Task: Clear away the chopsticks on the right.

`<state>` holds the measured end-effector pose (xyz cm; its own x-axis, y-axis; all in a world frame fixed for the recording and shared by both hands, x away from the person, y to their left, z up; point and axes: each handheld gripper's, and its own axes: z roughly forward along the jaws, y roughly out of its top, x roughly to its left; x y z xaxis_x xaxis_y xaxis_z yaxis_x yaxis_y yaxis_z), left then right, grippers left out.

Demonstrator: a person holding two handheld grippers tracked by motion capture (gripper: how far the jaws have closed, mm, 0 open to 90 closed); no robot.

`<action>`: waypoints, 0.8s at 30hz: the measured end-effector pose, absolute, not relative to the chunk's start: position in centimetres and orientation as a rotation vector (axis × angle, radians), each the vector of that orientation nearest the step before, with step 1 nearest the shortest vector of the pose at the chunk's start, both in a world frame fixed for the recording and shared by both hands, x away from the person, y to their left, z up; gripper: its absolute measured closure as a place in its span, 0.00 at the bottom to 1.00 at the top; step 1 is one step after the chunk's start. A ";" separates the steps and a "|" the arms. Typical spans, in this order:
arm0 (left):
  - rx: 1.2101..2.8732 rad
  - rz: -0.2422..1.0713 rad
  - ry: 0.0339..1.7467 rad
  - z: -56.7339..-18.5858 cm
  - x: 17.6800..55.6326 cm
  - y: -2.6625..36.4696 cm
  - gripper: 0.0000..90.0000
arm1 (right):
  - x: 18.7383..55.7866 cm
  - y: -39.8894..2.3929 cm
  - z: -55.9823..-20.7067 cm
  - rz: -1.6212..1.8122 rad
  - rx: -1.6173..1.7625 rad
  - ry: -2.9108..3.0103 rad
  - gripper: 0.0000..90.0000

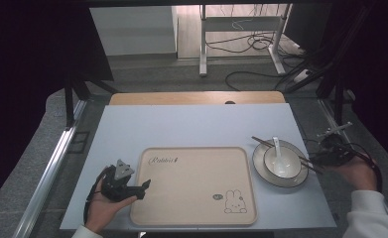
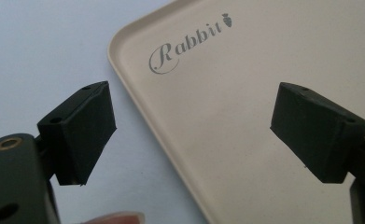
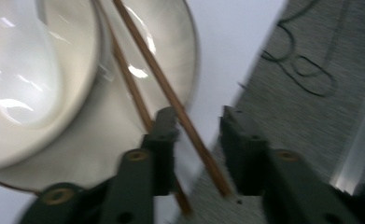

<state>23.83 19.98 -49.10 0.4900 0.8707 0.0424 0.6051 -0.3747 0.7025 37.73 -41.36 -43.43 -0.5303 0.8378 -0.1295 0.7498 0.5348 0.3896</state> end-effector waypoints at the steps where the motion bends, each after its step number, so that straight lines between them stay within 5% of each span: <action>1: 2.114 0.548 1.210 -49.1 23.9 20.0 0.16 | 37.7 -41.8 -43.6 0.394 1.304 2.482 0.62; 24: 2.122 0.539 1.207 -49.3 23.9 19.9 0.16 | 38.4 -42.9 -46.0 0.402 1.189 2.641 0.85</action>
